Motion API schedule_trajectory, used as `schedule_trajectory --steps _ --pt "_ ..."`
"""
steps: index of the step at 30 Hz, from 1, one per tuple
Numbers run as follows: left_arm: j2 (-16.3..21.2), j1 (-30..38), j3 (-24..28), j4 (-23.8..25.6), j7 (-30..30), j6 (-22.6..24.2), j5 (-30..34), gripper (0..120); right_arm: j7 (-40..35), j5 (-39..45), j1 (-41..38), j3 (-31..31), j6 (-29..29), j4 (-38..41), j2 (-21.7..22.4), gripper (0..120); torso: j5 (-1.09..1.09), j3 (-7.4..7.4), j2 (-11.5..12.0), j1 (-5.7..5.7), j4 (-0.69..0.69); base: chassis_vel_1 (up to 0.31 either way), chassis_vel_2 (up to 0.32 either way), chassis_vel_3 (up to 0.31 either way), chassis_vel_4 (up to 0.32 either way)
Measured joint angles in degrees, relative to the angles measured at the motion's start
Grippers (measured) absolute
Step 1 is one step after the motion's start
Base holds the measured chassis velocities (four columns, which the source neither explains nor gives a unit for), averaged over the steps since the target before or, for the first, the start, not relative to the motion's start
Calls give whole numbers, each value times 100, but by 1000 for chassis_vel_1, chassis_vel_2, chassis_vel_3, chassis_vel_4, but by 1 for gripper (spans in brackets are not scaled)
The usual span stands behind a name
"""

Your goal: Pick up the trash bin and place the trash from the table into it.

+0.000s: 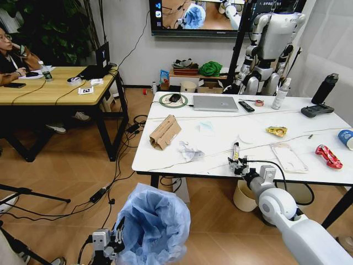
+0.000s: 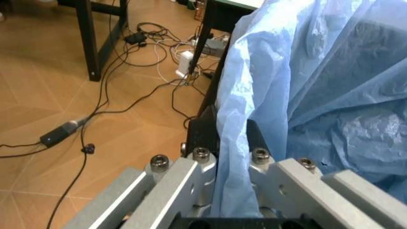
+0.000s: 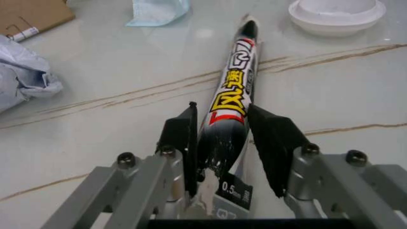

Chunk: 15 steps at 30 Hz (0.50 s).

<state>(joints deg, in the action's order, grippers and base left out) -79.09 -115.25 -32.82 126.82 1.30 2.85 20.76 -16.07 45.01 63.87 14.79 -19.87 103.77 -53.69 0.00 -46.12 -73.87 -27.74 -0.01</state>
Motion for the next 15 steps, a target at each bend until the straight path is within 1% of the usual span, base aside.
schedule_trajectory --steps 1,2,3,4,6,8,15 --pt "1 3 -1 -3 0 -3 0 0 0 -3 -3 -3 -10 -10 0 23 0 0 0 0 0 0 0 0 0" --pt "3 4 -3 -3 0 -5 1 0 -1 -10 -7 -9 -14 -25 -2 20 0 0 0 0 0 0 0 0 0" --pt "3 4 -3 -3 0 -5 1 0 -1 -10 -7 -9 -14 -25 -2 20 0 0 0 0 0 0 0 0 0" --pt "8 4 -10 -3 0 -7 7 0 -1 -23 -14 -19 -17 -43 -8 16 0 0 0 0 0 0 0 0 0" --pt "21 4 -21 -2 1 -9 24 0 -2 -43 -22 -33 -24 -64 -15 7 0 0 0 0 0 0 0 0 0" --pt "34 11 -30 -2 2 -11 37 0 -1 -52 -25 -37 -31 -73 -15 0 -1 0 0 0 0 0 0 0 0" --pt "43 58 9 -2 -8 13 59 0 11 -5 11 39 -39 -21 -3 0 1 0 0 0 0 0 0 0 0"
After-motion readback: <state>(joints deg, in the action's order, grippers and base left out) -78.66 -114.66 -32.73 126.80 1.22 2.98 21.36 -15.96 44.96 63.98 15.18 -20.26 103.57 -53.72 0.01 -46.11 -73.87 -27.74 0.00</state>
